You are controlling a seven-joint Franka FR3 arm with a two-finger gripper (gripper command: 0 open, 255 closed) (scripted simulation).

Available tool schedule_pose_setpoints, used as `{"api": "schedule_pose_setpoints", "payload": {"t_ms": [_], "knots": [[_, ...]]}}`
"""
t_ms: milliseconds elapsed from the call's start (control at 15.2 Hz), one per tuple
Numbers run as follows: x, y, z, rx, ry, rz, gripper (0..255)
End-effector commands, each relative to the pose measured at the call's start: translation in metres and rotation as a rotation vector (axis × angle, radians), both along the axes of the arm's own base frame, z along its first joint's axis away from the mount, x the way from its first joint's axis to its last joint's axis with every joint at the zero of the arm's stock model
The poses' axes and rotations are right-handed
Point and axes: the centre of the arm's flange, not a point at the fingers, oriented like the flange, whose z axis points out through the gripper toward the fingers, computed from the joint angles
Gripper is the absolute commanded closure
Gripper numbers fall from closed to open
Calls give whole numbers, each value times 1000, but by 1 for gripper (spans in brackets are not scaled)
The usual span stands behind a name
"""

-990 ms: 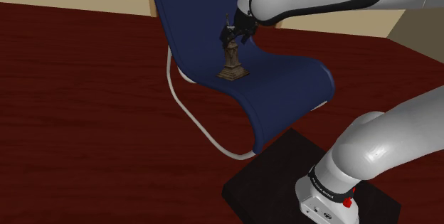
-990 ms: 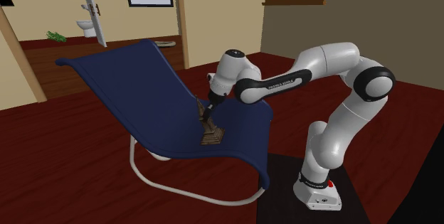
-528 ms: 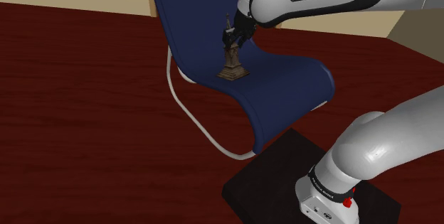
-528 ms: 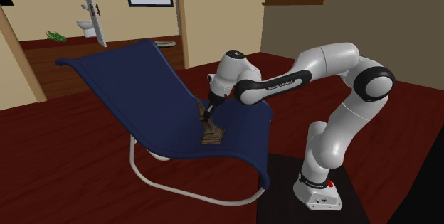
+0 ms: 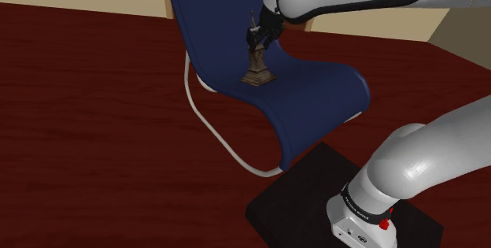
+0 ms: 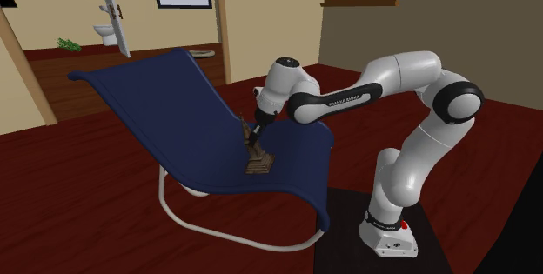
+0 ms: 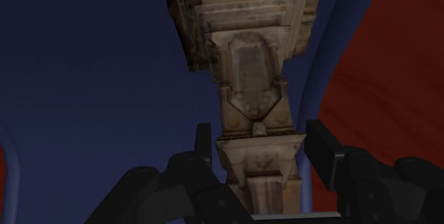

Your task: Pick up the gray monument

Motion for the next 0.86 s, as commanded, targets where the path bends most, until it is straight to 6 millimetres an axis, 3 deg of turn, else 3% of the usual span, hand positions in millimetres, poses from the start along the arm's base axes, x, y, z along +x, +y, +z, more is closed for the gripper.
{"api": "schedule_pose_setpoints", "payload": {"t_ms": [0, 660, 792], "knots": [[0, 0, 12, 0, -1, 0, 255], [0, 0, 65, 0, -1, 0, 255], [0, 0, 65, 0, -1, 0, 255]]}}
